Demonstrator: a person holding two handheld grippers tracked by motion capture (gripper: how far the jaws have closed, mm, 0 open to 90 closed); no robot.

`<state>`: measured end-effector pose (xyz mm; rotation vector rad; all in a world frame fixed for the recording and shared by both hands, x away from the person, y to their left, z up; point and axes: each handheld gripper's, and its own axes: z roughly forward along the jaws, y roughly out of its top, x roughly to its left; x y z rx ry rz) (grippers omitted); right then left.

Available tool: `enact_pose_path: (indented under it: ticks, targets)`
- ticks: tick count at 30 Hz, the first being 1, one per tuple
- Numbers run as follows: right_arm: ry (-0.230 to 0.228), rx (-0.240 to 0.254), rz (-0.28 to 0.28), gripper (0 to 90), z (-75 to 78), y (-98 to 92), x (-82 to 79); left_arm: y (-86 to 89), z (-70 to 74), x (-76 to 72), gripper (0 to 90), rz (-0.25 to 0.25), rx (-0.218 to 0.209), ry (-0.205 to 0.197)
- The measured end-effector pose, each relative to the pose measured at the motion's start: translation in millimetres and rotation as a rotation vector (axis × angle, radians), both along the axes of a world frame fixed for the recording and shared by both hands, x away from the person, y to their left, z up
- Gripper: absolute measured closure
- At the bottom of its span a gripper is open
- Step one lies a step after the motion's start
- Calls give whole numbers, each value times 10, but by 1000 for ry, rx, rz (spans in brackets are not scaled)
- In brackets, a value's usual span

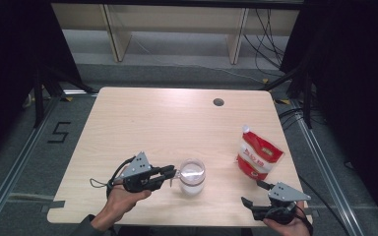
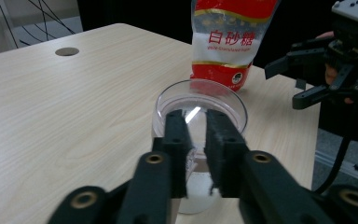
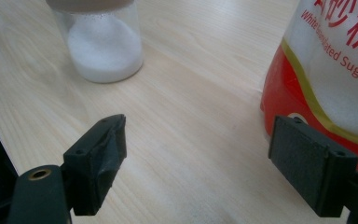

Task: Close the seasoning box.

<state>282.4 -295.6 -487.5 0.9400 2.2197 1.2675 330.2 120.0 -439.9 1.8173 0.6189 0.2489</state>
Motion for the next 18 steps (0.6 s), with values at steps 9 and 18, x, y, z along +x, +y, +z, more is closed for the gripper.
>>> enact_pose_path:
  ticks: [9, 18]
  targets:
    - [15, 4, -7, 199, 3, 2, -10, 103, -8, 19, 441, 1, -37, 96]
    - [15, 1, -1, 198, -5, -14, 1, 275, -94, -56, 277, 29, 2, 112]
